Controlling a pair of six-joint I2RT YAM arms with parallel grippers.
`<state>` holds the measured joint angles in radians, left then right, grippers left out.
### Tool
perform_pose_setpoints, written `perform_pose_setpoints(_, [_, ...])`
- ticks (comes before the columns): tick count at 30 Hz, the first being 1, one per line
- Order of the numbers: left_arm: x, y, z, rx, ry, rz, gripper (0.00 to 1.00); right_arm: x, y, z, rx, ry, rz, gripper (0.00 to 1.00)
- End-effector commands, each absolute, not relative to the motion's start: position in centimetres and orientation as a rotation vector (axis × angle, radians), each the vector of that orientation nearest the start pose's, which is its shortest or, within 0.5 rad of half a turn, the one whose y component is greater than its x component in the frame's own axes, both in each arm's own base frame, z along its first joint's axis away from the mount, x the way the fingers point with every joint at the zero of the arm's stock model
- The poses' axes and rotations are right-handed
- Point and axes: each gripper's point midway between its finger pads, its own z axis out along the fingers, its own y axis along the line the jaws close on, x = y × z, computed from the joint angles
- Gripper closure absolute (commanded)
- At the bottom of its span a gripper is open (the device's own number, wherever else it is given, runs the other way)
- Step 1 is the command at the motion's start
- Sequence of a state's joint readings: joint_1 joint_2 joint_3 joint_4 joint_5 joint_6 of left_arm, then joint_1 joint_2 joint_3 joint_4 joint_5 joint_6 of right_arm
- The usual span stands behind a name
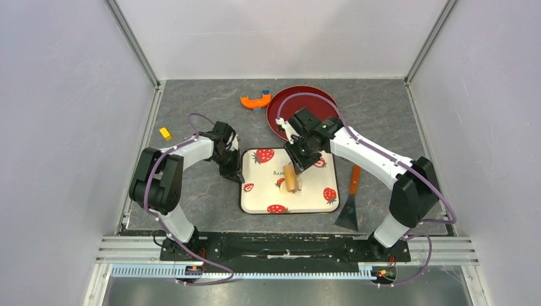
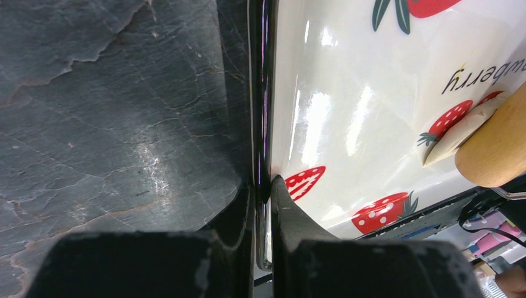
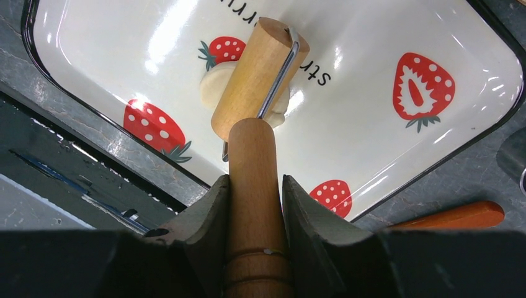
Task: Roll out the dumpling wrappers from the dough
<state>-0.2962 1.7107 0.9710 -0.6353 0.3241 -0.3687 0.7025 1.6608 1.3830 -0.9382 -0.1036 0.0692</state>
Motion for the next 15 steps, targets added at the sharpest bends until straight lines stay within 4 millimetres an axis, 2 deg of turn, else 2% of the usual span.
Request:
perform_pose_setpoints(1, [24.4, -9.6, -0.6, 0.021, 3.078, -0.137, 0.98, 24.5, 15.6, 7.4, -0.913, 2.829, -0.24, 1.0])
perform_pose_setpoints(15, [25.1, -7.3, -0.1, -0.043, 3.055, 0.069, 0.98, 23.6, 11.6, 6.4, -0.856, 2.879, -0.41, 1.0])
